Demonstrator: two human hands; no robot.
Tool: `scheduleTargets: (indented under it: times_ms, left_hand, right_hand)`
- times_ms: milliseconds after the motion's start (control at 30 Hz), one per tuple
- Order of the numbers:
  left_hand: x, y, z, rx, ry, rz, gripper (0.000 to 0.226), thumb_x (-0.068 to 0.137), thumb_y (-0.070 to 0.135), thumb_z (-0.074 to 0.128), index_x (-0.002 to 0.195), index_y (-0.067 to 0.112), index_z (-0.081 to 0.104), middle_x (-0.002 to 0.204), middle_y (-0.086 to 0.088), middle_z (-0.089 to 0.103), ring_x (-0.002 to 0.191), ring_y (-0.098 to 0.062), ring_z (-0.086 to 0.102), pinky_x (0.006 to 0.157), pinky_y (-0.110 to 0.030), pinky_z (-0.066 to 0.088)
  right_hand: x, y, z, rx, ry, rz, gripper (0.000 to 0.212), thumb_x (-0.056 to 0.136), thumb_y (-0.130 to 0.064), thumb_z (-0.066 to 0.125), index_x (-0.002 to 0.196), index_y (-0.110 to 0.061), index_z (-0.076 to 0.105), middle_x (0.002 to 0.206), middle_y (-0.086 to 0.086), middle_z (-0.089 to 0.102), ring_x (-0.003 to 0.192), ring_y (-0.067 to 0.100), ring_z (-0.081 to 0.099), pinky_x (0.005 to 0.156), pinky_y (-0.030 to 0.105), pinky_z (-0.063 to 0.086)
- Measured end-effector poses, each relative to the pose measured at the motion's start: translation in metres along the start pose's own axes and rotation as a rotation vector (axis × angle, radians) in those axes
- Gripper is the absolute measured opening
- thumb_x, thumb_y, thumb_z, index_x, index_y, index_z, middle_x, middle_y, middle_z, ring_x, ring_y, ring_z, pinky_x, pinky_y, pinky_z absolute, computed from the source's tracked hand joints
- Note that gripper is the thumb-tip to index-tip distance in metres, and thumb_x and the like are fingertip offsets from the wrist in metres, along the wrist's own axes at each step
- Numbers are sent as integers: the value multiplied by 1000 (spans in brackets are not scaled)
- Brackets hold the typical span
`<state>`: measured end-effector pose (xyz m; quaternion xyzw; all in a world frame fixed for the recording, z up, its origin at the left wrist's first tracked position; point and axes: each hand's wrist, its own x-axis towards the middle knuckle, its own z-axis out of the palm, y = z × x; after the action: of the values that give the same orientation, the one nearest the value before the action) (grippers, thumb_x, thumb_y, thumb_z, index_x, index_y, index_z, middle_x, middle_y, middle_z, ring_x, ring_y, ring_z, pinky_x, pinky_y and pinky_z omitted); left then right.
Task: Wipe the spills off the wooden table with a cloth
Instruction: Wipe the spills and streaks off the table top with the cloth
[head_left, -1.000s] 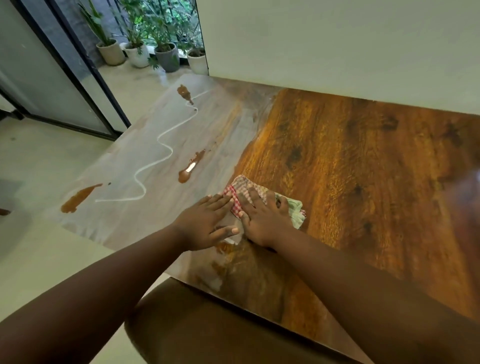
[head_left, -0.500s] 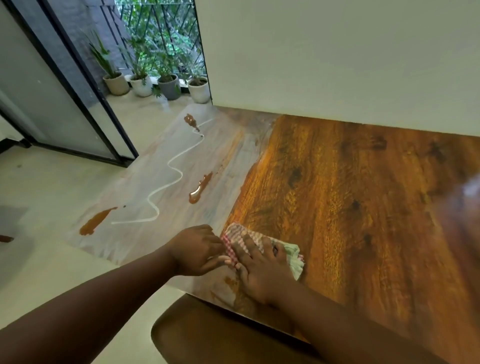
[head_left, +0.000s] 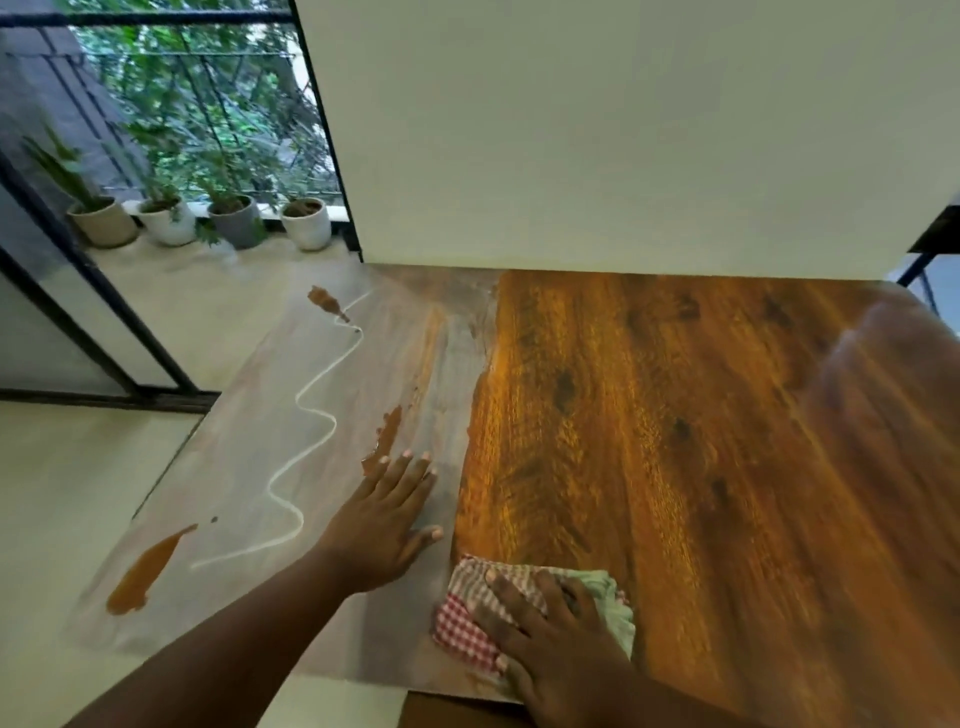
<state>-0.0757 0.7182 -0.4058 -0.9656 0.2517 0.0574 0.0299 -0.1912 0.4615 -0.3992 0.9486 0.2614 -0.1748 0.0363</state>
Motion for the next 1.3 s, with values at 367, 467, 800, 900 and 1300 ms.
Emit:
scheduleTargets:
  times_ms: [367,467,800,900,1300]
  left_hand:
    - [10,-27,6,-33,31,185,82,88,70,-5,150,17,-8,157,-3,-13,141,-21,-24,112,-34,-24]
    - [21,-27,8,-40,34,184,79,89,68,-5,149,17,-11,156,-3,-15,141,-20,-27,112,-36,-24]
    - [51,-29,5,-10,14,114,81,86,61,-14,150,12,-4,159,-7,-8,142,-20,-21,113,-35,-20]
    - [57,-30,4,31,2,83,83,84,60,-16,150,11,-5,159,-8,-7,141,-19,-21,115,-37,-17]
    - [56,-24,15,64,-57,84,71,96,54,0,150,9,-9,159,-9,-12,139,-18,-25,113,-36,-19]
  right_hand:
    - [3,-25,11,-80,-85,-45,55,96,-58,27,149,-42,27,153,-5,36,117,30,59,93,46,26]
    - [6,-24,8,-71,-55,-32,52,96,-58,25,147,-45,29,151,-7,39,116,29,60,94,44,27]
    - [60,-15,-13,170,56,52,55,96,-52,25,150,-46,16,160,-5,19,142,35,24,110,55,14]
    - [75,-4,-8,172,125,55,55,99,-51,16,150,-45,-3,162,-5,-6,146,34,-1,110,50,-8]
    - [-3,-1,6,-54,-7,-198,48,96,-54,29,143,-46,36,147,-5,45,121,35,56,93,52,45]
